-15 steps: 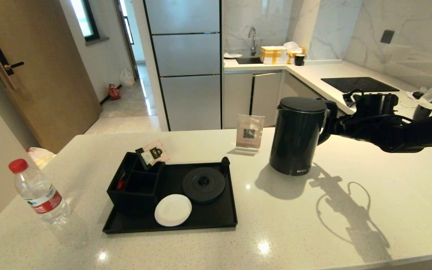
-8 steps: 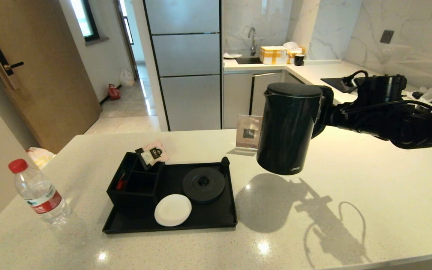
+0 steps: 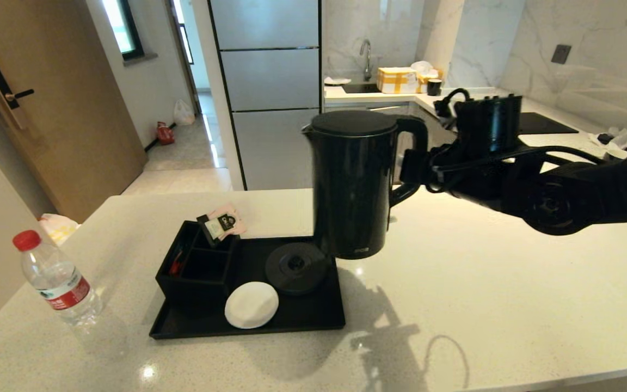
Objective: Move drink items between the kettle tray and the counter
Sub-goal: Return the kettle to its original position
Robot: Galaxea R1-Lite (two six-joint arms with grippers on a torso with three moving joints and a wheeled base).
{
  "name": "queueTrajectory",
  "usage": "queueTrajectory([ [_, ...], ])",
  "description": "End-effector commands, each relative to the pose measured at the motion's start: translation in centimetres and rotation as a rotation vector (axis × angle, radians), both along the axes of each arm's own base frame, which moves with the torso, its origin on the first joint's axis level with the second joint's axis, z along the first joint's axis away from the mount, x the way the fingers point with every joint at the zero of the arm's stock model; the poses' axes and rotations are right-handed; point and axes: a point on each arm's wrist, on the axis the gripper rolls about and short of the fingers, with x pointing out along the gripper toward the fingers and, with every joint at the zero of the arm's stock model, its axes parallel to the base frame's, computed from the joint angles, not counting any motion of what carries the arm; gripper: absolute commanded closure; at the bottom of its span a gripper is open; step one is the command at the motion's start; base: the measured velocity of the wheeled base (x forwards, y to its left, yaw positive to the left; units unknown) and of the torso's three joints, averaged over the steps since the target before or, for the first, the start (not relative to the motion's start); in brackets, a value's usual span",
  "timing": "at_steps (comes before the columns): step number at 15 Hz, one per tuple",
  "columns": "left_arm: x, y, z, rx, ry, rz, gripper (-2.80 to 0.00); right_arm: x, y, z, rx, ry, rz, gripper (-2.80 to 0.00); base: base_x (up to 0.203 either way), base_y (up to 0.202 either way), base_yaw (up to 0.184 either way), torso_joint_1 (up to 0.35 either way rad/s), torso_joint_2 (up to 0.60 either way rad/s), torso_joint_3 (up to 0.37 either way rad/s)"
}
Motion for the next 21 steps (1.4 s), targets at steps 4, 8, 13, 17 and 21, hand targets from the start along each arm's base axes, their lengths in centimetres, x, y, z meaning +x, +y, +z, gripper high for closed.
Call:
queueTrajectory([
  [4,0.0,0.0,0.0,0.0,-0.001,0.001,0.0,-0.5,8.4,-3.8,-0.044,-0.016,-0.037,0.0,0.0,0.0,0.0,0.0,0.0,0.0],
  [8,0.0,0.0,0.0,0.0,-0.001,0.001,0.0,0.3,11.4,-6.6,-0.038,-0.004,-0.08,0.0,0.0,0.0,0.0,0.0,0.0,0.0],
  [13,0.0,0.0,0.0,0.0,0.0,0.001,0.0,1.0,12.2,-8.7,-0.044,-0.005,-0.097,0.0,0.0,0.0,0.0,0.0,0.0,0.0],
  [17,0.0,0.0,0.0,0.0,-0.001,0.001,0.0,1.0,12.1,-8.6,-0.051,-0.003,-0.095,0.0,0.0,0.0,0.0,0.0,0.0,0.0],
  [21,0.0,0.0,0.0,0.0,-0.001,0.001,0.0,0.8,11.8,-9.0,-0.058,0.009,-0.098,0.0,0.0,0.0,0.0,0.0,0.0,0.0],
])
